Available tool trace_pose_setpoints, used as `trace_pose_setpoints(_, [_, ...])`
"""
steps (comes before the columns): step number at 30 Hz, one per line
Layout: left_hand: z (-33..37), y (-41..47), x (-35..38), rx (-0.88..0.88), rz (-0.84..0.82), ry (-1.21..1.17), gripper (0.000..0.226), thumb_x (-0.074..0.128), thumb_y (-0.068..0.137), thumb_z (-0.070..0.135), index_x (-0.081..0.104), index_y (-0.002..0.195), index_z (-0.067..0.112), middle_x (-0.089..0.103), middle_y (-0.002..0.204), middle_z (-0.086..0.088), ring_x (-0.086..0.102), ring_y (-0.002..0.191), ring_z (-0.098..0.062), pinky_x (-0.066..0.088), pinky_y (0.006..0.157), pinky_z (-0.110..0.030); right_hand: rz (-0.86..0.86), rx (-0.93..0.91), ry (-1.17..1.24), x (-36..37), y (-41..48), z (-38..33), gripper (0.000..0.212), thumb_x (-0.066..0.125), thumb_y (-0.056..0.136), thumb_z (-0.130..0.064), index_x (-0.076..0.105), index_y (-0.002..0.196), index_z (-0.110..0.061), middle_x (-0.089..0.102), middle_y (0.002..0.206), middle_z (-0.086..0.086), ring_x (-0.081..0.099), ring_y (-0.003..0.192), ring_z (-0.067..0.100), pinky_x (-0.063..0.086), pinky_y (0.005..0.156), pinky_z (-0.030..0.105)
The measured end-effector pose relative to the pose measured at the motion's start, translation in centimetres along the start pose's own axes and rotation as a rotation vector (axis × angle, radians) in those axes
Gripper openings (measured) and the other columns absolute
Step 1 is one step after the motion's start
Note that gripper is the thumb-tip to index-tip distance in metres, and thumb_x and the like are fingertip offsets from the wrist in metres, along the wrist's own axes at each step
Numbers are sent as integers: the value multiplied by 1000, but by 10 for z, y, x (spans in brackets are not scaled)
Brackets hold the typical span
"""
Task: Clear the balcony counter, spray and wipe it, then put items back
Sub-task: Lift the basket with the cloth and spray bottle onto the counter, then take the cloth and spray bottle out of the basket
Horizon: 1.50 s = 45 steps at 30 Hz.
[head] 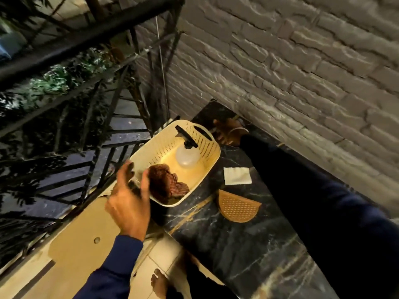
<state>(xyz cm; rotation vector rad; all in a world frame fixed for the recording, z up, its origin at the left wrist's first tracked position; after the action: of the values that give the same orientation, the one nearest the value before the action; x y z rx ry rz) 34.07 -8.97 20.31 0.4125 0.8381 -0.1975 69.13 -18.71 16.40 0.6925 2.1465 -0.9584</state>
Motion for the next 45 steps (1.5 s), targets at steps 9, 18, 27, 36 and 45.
trace_pose_setpoints(9, [128,-108,131,721,-972,-23,48,70,83,47,54,125,29,61,122,5,58,111,-13,51,90,-31,-39,57,-174,27,-47,133,33,70,85,-14,66,116,-4,65,114,16,60,108,29,45,83,31])
trace_pose_setpoints(18, [134,-161,220,1013,-1084,480,96,85,64,40,37,144,13,46,144,-11,45,131,-30,36,110,-40,54,-85,-344,72,-39,171,64,76,78,-26,52,135,-10,46,141,18,42,129,38,32,110,44])
trace_pose_setpoints(27, [139,-161,232,972,-1121,446,85,86,55,45,48,126,17,61,122,-6,64,107,-26,54,87,-38,62,38,-116,64,-51,184,41,68,85,-38,64,117,-14,62,122,9,54,116,29,39,101,36])
trace_pose_setpoints(36, [141,-132,222,-59,-1324,-177,92,83,49,70,59,124,23,69,120,0,64,110,-19,51,99,-35,400,266,211,-14,-141,182,39,75,79,-27,66,115,-13,67,109,6,63,102,20,48,82,27])
trace_pose_setpoints(45, [146,-154,216,-705,-1621,-712,39,72,87,30,56,121,24,61,127,-10,54,122,-30,49,91,-57,496,322,332,-5,-194,173,29,75,79,-25,65,105,-15,65,102,3,65,94,19,57,85,35])
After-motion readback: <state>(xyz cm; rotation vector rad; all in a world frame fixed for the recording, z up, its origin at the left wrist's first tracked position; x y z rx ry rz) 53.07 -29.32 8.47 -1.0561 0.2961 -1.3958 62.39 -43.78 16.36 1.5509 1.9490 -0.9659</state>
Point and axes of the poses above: each hand's wrist, its own y-axis towards the middle knuckle, its own x-axis out of the palm, z = x × y, the point moved 5 cm from there along y, towards the middle knuckle
